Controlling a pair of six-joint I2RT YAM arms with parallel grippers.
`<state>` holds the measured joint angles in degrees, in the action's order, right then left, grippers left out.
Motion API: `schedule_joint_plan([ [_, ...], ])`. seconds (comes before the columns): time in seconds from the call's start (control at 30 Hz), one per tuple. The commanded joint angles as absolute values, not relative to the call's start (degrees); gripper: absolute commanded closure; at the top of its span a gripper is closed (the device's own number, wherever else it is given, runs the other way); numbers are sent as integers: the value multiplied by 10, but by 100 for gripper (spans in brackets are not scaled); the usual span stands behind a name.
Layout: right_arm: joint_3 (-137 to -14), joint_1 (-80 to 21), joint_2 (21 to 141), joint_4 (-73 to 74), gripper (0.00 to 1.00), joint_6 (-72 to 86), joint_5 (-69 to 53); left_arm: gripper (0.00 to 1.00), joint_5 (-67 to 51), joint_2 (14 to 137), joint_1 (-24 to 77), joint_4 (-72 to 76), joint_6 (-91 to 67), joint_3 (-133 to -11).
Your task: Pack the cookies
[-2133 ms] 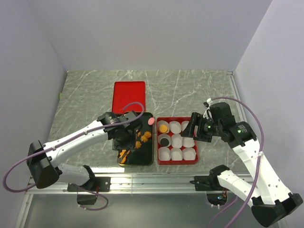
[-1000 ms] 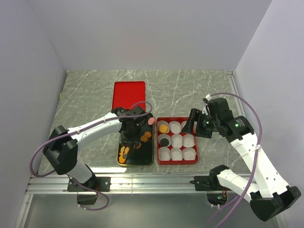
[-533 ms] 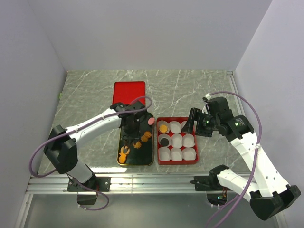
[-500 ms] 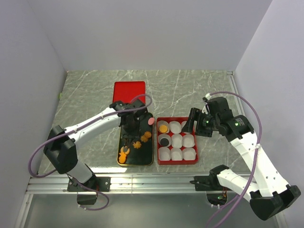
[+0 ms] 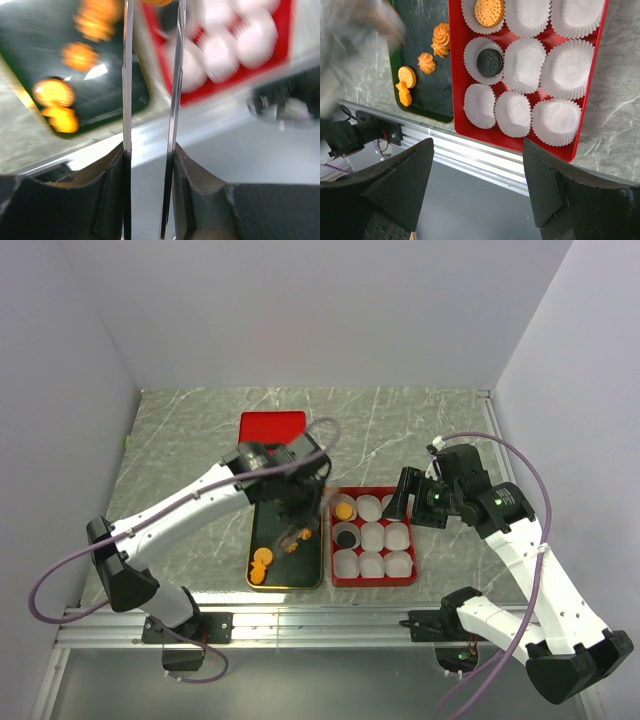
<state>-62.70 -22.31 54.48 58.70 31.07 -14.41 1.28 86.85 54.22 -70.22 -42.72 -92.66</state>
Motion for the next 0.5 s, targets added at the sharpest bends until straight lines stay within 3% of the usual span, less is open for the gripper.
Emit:
schedule_joint_plan([
  [0.0, -650, -225, 535, 570, 22, 316, -141, 66, -37, 871, 616, -669, -434, -926],
  [0.47, -621, -225, 520, 566, 22, 325, -154, 66, -62, 899, 704, -591, -498, -817],
])
